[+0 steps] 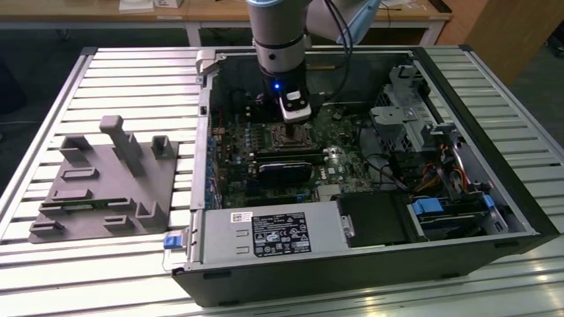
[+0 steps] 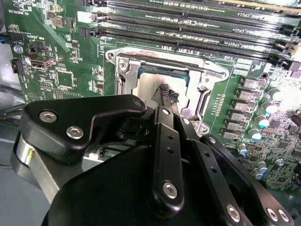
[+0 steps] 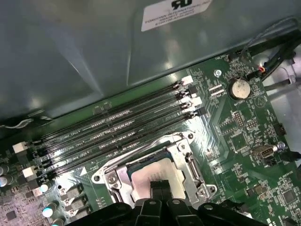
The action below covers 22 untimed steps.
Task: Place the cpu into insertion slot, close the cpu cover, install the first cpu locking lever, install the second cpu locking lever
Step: 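Install the first cpu locking lever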
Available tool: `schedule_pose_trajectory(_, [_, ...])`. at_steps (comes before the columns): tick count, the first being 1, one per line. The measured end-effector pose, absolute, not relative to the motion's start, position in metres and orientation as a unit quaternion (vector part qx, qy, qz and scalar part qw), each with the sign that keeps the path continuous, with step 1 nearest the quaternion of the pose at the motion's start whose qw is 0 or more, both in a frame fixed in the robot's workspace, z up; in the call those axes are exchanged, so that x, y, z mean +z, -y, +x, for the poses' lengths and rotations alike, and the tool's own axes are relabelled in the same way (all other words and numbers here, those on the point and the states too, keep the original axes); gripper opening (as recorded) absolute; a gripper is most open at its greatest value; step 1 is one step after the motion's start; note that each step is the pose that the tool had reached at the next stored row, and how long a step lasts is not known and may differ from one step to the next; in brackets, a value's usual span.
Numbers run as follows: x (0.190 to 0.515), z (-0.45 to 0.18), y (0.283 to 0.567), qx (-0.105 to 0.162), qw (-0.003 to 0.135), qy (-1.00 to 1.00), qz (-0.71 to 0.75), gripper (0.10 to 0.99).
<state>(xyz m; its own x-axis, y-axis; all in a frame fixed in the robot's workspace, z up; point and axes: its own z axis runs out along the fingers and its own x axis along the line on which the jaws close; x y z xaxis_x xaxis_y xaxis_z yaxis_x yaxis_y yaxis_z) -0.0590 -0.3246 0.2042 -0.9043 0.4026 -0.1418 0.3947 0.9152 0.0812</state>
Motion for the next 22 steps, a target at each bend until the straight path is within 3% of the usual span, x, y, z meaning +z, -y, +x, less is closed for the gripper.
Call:
schedule_pose_trajectory(18, [0.226, -0.058, 0.325, 0.023, 0.078, -0.976, 0.204, 0.106])
schedule_pose_trajectory(22, [0.226, -0.056, 0.326, 0.021, 0.072, -0.976, 0.205, 0.106])
